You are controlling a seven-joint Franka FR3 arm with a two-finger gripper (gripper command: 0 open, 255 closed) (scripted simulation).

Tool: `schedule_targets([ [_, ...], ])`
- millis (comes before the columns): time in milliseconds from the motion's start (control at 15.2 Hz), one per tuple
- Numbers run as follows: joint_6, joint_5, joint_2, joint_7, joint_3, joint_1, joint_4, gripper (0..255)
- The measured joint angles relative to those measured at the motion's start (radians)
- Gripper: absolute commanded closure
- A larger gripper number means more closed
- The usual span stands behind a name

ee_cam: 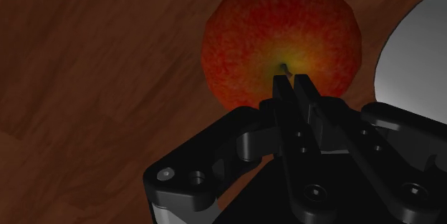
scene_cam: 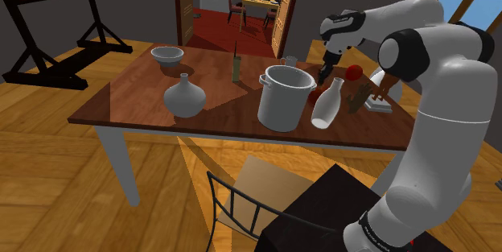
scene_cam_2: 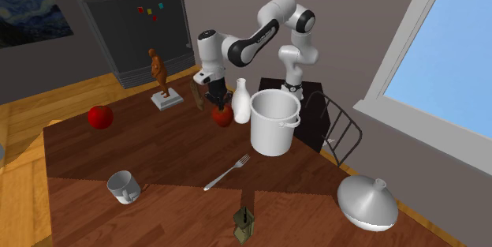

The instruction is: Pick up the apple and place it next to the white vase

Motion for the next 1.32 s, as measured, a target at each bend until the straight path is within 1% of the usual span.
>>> schedule_targets([
  [528,-0.096,-0.016,-0.021,0.015,-0.007,-0.004,0.079,255],
  [1320,-0.258,-0.017,-0.013,0.033,-0.012,-0.023,0.251,255],
])
